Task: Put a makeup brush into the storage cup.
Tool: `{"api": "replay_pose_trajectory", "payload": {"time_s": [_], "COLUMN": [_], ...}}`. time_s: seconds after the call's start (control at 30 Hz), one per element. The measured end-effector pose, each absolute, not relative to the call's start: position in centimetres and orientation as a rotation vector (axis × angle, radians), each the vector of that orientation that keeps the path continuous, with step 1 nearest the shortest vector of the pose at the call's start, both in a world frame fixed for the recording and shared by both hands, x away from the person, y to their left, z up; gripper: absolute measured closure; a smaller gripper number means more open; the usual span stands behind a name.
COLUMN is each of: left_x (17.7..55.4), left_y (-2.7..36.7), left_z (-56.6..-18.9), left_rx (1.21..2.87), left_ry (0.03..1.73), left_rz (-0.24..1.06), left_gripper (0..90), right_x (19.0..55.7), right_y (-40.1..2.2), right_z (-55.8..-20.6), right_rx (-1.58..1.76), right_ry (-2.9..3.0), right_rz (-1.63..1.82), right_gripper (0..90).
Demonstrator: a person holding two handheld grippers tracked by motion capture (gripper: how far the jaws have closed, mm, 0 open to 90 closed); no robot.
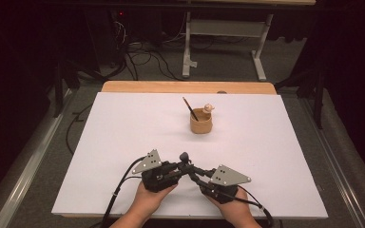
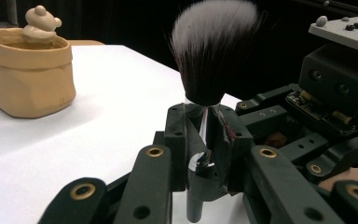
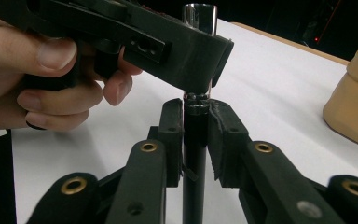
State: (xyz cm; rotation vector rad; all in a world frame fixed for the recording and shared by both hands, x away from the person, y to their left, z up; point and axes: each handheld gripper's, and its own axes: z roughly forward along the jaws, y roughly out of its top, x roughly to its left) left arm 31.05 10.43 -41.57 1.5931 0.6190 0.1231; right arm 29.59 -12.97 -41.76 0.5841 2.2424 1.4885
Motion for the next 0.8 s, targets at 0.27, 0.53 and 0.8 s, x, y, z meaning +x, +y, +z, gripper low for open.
{"api": "replay_pose_trajectory", "payload": {"time_s": [0.27,0.53,0.8], "left_x": [31.0,31.0,31.2], "left_y": [10.4,10.5,11.4], "left_z": [-41.5,-41.3,-40.8], "left_rx": [1.594,1.602,1.605], "left_ry": [0.616,0.613,0.63], "left_rz": [0.131,0.148,0.203], "left_gripper": [76.2,62.6,50.6], "right_x": [29.5,29.8,30.4], "right_y": [-13.0,-13.3,-14.7], "right_z": [-41.7,-41.6,-41.3], "right_rx": [0.584,0.601,0.658], "right_ry": [2.243,2.232,2.186], "right_rz": [1.486,1.498,1.497], "right_gripper": [81.1,81.2,81.2]}}
